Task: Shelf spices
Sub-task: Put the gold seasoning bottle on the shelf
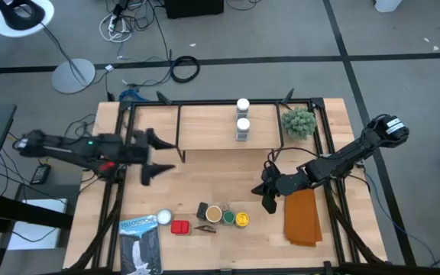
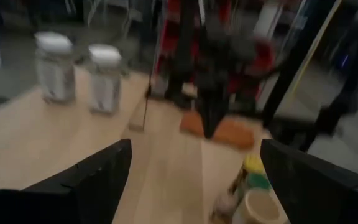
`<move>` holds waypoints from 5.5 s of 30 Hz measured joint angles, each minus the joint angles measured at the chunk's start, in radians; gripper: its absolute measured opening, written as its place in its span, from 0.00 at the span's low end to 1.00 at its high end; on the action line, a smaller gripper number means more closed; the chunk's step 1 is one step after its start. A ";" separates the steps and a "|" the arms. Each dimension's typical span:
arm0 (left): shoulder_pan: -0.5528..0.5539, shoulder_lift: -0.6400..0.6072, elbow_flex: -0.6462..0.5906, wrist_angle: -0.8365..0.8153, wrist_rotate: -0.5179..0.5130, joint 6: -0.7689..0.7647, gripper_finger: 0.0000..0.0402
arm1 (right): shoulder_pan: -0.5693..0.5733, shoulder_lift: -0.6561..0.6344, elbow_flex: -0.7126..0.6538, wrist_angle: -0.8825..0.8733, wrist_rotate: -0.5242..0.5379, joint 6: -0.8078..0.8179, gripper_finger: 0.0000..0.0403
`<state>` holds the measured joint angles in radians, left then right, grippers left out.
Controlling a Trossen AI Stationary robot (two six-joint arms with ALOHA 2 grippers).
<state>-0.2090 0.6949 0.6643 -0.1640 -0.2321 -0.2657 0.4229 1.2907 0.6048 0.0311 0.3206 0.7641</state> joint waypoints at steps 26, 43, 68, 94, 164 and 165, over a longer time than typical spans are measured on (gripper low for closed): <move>-0.184 0.955 0.800 -0.446 -0.018 -0.041 0.90 | 0.001 0.000 0.000 0.002 -0.007 0.000 0.01; -0.177 1.005 0.807 -0.310 0.094 -0.086 0.90 | 0.002 0.000 0.000 0.002 -0.054 -0.015 0.01; -0.207 1.125 0.805 -0.529 0.080 -0.211 0.90 | 0.002 0.000 0.000 0.003 -0.056 -0.016 0.01; -0.212 1.212 0.805 -0.534 0.122 -0.234 0.82 | 0.003 0.000 0.000 0.010 -0.071 -0.015 0.02; 0.508 1.032 1.355 -1.237 0.225 0.467 0.71 | 0.003 0.000 0.000 0.021 -0.080 0.001 0.02; 0.540 1.033 1.355 -1.227 0.244 0.487 0.71 | 0.003 0.000 0.000 0.021 -0.080 0.001 0.02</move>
<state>0.3311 1.7281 2.0197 -1.3910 0.0122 0.2214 0.4263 1.2907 0.6052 0.0525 0.2405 0.7647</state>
